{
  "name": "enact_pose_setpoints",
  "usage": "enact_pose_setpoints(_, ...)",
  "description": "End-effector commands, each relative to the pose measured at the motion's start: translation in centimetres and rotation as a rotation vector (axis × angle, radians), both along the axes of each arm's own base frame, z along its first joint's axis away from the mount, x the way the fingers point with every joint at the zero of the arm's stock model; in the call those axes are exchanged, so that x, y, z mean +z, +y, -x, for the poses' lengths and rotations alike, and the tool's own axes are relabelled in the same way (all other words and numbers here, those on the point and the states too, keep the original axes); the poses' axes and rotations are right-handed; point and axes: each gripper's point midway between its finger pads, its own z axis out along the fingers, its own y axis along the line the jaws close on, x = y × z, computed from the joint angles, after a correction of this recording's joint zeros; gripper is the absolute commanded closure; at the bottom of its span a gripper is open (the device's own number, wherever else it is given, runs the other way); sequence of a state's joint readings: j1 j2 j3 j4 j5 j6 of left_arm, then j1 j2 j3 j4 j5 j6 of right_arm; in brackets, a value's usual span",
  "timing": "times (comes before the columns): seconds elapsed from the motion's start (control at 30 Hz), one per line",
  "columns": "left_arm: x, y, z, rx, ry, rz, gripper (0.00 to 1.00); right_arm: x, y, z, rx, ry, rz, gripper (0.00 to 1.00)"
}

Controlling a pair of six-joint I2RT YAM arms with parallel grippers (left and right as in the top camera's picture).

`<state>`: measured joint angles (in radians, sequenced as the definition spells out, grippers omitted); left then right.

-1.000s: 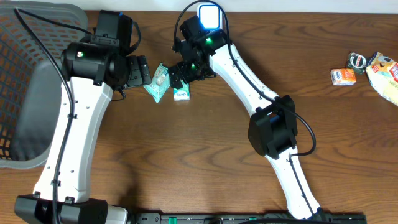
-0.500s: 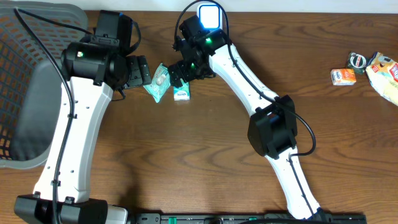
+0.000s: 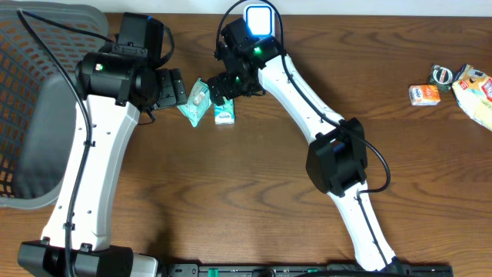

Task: Scan the item barcode
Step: 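Lower the right gripper over the green pack and close on it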

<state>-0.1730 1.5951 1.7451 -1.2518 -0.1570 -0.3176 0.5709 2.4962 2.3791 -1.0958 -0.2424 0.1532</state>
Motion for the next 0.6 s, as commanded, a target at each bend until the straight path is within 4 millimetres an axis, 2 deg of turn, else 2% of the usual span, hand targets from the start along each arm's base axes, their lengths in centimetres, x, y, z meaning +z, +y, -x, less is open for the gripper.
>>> enact_pose_setpoints(0.0,-0.02,0.27,0.07,0.014,0.0,-0.008,0.02,-0.49,0.18,0.14,-0.01,0.005,0.008,0.01)
enact_pose_setpoints(0.57,-0.02,0.27,0.07,0.014,0.0,-0.008,0.02,-0.76,-0.32,-0.05,-0.021,-0.004,0.038,0.01)
